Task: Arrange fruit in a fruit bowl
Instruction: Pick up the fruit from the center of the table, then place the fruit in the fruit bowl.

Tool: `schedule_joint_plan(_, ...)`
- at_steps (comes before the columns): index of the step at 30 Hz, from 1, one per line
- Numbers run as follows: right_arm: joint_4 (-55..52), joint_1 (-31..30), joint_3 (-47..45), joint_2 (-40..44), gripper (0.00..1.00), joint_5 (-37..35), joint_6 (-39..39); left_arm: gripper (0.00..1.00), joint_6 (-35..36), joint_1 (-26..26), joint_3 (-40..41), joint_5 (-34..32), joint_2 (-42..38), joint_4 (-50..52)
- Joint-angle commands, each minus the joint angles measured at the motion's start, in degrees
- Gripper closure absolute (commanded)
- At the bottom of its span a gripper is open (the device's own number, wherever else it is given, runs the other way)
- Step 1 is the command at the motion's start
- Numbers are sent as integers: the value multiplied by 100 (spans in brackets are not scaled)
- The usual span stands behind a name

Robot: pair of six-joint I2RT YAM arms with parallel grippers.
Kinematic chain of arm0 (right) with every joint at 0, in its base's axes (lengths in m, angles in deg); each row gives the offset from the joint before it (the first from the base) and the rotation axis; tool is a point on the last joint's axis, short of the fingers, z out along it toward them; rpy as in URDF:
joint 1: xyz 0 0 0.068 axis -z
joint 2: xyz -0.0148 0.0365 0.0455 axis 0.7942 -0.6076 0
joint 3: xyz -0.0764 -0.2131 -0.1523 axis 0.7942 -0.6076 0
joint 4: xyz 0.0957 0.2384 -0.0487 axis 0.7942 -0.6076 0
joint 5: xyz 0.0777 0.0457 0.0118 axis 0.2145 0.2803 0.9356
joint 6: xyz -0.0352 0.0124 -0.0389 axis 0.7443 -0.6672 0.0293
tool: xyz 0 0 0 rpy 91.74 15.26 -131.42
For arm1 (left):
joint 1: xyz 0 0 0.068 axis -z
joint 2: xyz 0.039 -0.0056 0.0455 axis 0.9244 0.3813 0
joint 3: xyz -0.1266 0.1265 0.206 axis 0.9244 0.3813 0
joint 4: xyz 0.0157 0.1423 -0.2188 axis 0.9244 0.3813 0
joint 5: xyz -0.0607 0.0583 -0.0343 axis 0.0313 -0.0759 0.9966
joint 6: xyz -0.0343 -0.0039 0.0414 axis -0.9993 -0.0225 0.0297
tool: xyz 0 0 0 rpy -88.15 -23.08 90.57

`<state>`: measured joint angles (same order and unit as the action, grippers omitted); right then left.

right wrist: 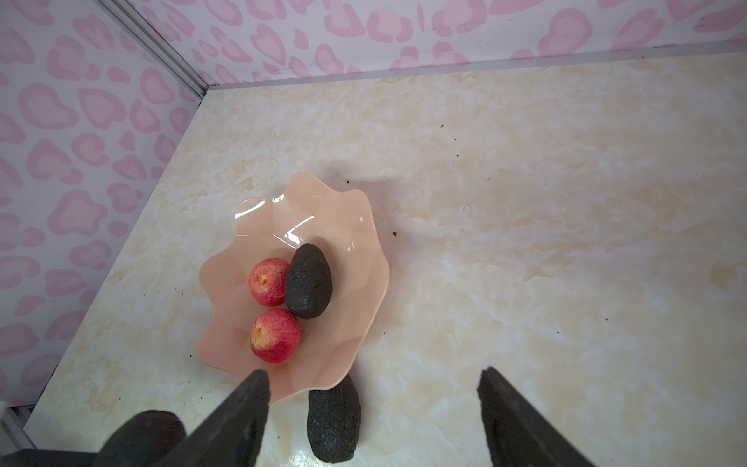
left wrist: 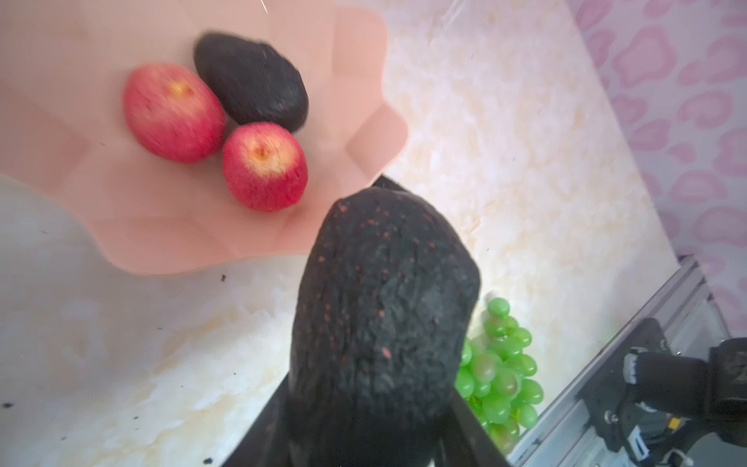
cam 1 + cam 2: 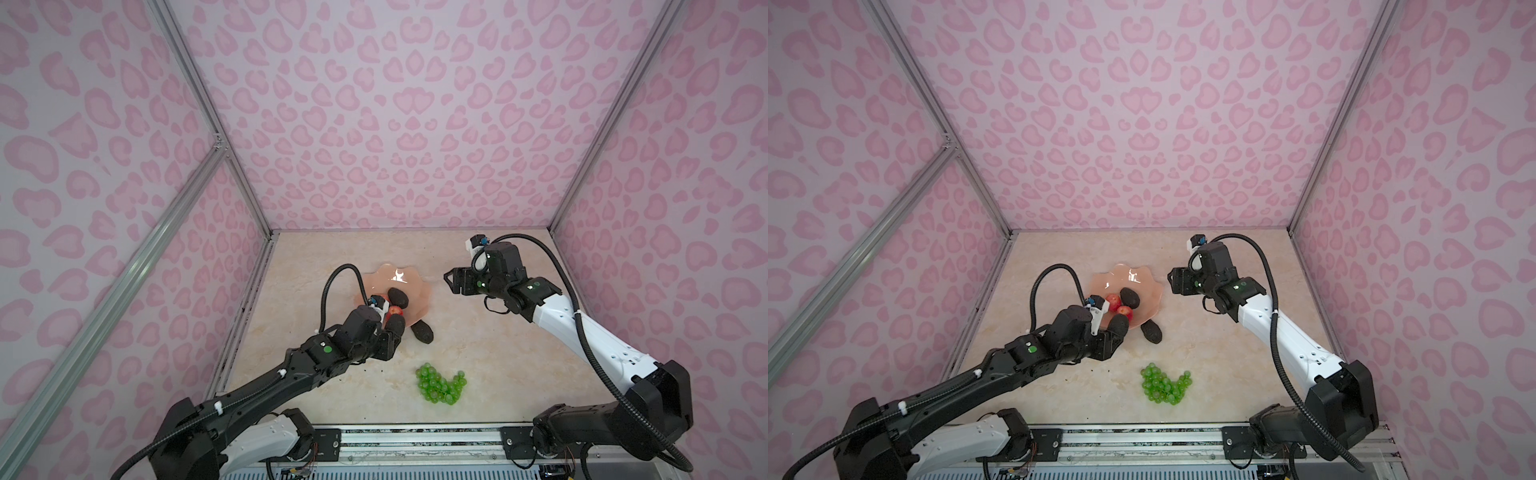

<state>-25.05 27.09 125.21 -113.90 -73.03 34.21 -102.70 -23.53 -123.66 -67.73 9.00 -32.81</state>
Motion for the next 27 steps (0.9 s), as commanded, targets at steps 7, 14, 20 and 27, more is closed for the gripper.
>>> schedule_joint_plan(7,-151,-1,-37,-80,19,30,-47,54,406,-1025,-956,75,477,132)
schedule_joint_plan(14,-202,-20,-320,0,20,0,-88,54,714,-1648,-1491,101,1658,-240)
schedule_joint_plan(20,-252,-107,-614,24,20,-63,-32,55,983,-1803,-2057,207,2724,-419)
schedule_joint_plan(27,-250,-612,-826,-53,21,-269,93,56,951,-1959,-2595,300,3737,-531)
